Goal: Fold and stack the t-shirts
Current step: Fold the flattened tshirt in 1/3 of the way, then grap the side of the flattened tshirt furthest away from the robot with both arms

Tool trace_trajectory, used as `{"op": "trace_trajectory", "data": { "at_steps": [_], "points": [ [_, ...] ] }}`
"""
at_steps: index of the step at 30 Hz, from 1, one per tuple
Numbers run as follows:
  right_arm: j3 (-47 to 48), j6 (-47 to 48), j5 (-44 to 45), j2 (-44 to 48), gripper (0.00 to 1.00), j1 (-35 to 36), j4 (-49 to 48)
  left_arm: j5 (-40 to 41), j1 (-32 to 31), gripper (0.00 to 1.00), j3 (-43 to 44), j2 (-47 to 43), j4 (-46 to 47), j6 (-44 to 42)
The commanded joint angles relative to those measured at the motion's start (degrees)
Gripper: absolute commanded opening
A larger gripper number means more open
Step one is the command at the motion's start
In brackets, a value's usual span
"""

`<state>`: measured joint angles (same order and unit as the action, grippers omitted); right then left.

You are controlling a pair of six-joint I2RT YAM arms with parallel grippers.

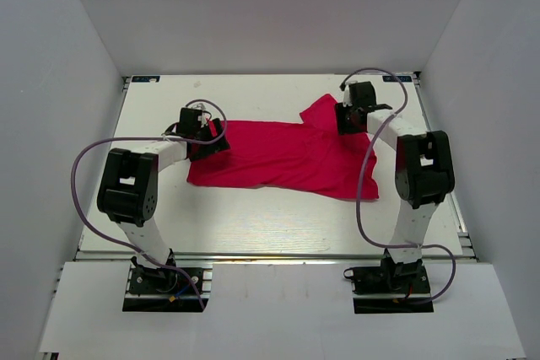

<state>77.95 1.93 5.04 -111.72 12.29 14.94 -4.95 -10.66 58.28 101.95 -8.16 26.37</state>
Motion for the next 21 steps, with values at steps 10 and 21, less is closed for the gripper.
{"op": "trace_trajectory", "data": {
  "at_steps": [10,21],
  "points": [
    [19.86,-1.32,-1.26,-1.81,0.90,-0.17,-0.62,10.91,0.99,1.00,13.07,-6.25,-3.78,-2.90],
    [41.93,-6.68,-6.51,-22.13,0.90,-1.57,-2.18,22.70,2.04,1.00,36.28,16.76,-14.96,-6.24]
  ]
}}
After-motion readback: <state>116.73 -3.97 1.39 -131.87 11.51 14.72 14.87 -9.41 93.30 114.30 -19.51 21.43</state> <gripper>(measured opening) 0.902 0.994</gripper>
